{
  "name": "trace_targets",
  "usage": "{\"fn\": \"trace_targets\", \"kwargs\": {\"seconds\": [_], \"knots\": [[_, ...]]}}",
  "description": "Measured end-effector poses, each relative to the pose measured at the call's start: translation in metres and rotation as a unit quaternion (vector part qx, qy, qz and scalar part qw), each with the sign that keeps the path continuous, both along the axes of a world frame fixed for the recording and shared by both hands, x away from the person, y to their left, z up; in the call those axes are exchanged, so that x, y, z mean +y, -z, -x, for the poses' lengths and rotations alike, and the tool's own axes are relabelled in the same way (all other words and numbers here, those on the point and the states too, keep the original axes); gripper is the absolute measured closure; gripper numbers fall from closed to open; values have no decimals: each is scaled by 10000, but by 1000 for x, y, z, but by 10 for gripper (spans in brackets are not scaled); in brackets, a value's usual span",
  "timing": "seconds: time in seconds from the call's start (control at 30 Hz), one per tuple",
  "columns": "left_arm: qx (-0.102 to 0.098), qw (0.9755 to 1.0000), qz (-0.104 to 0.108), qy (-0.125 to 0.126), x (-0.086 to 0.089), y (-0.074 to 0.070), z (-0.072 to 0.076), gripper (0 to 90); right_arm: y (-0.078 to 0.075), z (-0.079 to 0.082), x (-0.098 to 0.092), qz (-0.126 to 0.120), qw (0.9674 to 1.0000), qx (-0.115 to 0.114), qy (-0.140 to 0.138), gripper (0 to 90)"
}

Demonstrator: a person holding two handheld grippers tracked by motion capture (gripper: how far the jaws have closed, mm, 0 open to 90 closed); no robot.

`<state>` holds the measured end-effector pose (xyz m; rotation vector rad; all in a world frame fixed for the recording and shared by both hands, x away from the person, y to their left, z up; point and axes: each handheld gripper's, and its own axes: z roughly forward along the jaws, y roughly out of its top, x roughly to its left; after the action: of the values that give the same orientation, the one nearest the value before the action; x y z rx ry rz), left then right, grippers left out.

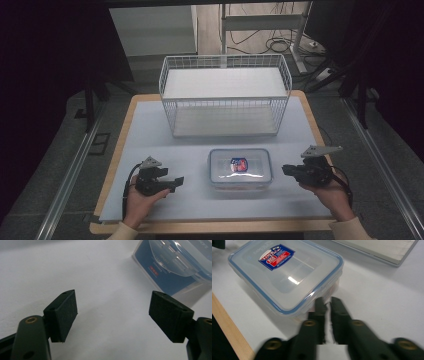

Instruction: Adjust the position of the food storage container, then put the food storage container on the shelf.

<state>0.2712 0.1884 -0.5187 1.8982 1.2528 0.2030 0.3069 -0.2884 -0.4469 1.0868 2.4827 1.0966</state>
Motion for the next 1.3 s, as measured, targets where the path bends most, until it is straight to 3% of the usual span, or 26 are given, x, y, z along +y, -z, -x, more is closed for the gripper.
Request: {"fn": "trace_targets", "kwargs": {"seconds": [0.03,0.07,0.13,0.17,0.3,0.43,0.67,1.1,1.23,1.3], "knots": [[-2,10000,-4,1,0,-1,0,224,0,0,0,-19,10000,5,-8,722],[-16,10000,6,9,0,-2,1,223,1,0,-2,-208,9997,43,-75,607],[-27,10000,91,2,-1,-6,1,219,1,-2,-5,-429,9990,133,-65,512],[-19,9999,163,-13,-2,-7,1,219,1,-2,-5,-429,9990,133,-65,512],[-3,9994,339,-17,-5,-15,-2,196,0,-3,-9,-612,9979,177,92,348],[63,9984,565,79,-12,-21,-6,171,2,-6,-9,-743,9969,239,139,245],[330,9947,932,276,-31,-26,-18,153,2,-6,-7,-857,9960,236,98,216],[794,9874,1286,467,-63,-21,-47,154,7,-8,0,-790,9965,254,79,216],[1083,9822,1418,581,-69,-13,-56,143,7,-8,0,-792,9965,253,91,217],[1258,9782,1531,624,-71,-9,-60,135,7,-8,1,-766,9968,228,94,217]]}}
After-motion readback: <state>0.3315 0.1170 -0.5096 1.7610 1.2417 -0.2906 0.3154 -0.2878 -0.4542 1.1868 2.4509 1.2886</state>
